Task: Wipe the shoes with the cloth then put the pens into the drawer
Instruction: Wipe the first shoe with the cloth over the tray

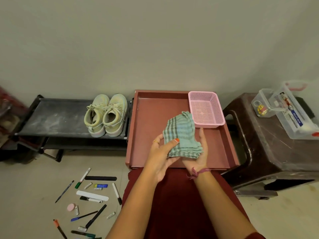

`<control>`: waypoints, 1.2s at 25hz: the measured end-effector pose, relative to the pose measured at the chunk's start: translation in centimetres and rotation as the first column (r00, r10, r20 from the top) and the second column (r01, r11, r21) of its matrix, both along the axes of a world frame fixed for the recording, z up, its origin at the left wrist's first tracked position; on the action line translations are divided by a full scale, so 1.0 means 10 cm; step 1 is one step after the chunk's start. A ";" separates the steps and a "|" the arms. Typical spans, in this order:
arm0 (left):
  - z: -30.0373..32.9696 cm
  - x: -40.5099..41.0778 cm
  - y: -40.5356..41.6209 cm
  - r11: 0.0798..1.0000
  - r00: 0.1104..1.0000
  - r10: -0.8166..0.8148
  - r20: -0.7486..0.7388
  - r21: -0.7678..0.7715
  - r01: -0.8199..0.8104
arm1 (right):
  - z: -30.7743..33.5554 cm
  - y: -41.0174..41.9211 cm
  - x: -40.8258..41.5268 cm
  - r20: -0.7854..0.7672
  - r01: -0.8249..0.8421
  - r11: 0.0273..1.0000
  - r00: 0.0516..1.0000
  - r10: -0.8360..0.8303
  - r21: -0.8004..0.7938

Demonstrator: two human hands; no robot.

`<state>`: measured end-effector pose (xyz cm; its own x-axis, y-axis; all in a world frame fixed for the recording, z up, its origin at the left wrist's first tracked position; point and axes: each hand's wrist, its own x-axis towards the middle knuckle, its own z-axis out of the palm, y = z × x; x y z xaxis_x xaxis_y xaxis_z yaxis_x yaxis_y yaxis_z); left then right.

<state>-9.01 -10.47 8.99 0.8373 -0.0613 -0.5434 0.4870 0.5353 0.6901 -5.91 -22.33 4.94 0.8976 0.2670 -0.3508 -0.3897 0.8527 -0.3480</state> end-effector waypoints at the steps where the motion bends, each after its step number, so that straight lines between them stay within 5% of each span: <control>1: -0.02 -0.04 0.02 1.000 1.000 0.003 0.014 0.023 -0.003 | -0.03 0.08 -0.03 -0.015 0.009 0.999 1.000 -0.008 0.043; 7: -0.31 -0.13 0.51 0.839 0.986 -0.133 0.100 0.541 0.058 | -0.11 0.48 0.04 -0.010 -0.023 0.997 1.000 0.022 -0.071; 10: -0.53 0.05 1.10 0.641 0.995 -0.023 0.101 0.765 -0.063 | -0.20 0.54 0.16 -0.054 -0.035 0.999 0.998 0.033 -0.030; 13: -0.73 0.30 1.69 0.338 0.992 -0.040 0.120 0.936 -0.100 | -0.32 0.54 0.26 -0.069 0.006 1.000 0.998 -0.007 -0.022; 19: -1.09 0.96 2.32 -0.050 0.910 -0.414 -0.035 0.999 0.016 | -0.54 0.51 0.41 -0.135 -0.004 0.999 0.991 -0.002 -0.048; 24: -1.24 1.37 2.43 -0.295 0.757 -0.531 -0.381 0.921 0.256 | -0.68 0.44 0.49 -0.146 -0.005 0.998 0.989 -0.003 -0.055; 30: -1.23 1.42 2.44 -0.369 0.770 -0.510 -0.383 0.906 0.206 | -0.75 0.27 0.47 -0.150 0.014 0.996 0.988 -0.027 -0.089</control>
<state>5.20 13.95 -3.26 0.9603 0.0174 -0.2784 0.0686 -0.9822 0.1751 -1.23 -19.65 -2.59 0.8375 0.2112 -0.5040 -0.4260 0.8300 -0.3601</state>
